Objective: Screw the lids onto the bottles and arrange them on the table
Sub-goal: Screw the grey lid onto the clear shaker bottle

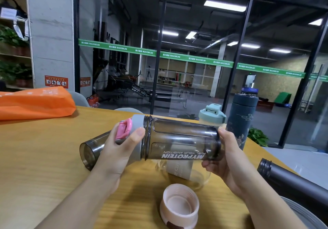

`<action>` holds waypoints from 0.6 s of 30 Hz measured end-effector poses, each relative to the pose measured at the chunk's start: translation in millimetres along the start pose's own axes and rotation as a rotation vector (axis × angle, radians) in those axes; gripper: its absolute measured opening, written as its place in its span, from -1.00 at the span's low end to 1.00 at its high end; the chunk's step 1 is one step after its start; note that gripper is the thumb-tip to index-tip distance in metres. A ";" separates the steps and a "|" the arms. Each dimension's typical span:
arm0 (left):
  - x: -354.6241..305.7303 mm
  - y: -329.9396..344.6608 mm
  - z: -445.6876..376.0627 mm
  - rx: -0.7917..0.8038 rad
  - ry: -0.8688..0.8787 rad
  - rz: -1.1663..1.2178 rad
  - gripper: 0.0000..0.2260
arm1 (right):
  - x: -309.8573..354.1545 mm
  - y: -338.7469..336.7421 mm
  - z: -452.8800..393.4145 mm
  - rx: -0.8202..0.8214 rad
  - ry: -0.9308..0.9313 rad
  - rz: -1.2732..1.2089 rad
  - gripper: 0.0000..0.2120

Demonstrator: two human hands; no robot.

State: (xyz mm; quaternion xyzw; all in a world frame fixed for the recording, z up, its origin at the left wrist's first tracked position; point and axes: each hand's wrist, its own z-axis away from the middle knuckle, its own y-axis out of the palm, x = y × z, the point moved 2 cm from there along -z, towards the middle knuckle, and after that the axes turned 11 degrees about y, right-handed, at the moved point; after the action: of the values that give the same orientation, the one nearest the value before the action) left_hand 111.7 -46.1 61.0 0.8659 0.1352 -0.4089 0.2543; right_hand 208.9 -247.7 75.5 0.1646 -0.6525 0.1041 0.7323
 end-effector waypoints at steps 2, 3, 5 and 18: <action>0.6 -0.3 -0.8 -0.005 -0.007 0.002 -0.76 | 0.3 -0.1 -0.5 0.021 -0.013 0.001 -0.51; 1.0 -0.8 -1.0 -0.002 -0.008 0.000 -0.75 | 0.6 0.0 -0.9 0.043 -0.017 -0.002 -0.49; 2.0 -2.5 -1.9 0.005 -0.011 -0.001 -0.74 | 0.9 -0.4 -1.3 0.087 -0.013 -0.021 -0.49; 2.8 -5.2 -3.3 0.029 -0.027 -0.003 -0.69 | 2.4 -3.8 -1.5 0.039 -0.056 0.059 -0.60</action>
State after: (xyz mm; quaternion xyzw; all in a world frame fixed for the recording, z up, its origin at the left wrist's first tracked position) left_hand 113.3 -40.0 58.9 0.8636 0.1273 -0.4230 0.2431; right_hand 212.0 -250.8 77.3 0.1623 -0.6753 0.1335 0.7070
